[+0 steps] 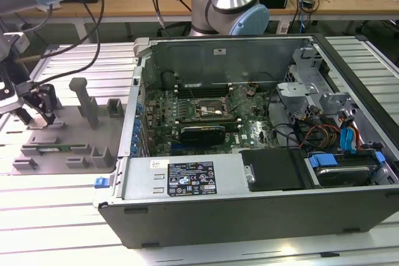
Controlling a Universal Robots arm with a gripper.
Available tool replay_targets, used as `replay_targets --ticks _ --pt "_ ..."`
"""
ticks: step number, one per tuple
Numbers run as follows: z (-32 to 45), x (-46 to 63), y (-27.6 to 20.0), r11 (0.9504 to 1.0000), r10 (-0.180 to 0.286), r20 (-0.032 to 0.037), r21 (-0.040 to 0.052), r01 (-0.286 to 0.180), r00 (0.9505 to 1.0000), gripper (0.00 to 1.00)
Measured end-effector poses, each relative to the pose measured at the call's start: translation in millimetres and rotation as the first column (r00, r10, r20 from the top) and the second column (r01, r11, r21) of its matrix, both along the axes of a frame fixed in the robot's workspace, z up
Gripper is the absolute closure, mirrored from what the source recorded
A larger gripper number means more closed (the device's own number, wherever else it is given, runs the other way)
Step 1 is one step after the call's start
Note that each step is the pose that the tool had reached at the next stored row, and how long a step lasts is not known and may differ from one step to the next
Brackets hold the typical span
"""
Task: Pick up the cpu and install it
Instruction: 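Pick up the cpu and move it towards the insertion slot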
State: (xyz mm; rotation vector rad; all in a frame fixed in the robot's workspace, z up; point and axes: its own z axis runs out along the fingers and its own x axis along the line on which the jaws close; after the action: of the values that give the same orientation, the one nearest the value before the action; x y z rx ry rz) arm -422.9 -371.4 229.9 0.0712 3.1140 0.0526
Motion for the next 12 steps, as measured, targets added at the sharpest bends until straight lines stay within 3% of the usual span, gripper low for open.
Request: replay_targets --ticks 12 --pt "35.4 0.0 0.3 1.0 0.0 0.0 0.0 0.0 1.0 0.45"
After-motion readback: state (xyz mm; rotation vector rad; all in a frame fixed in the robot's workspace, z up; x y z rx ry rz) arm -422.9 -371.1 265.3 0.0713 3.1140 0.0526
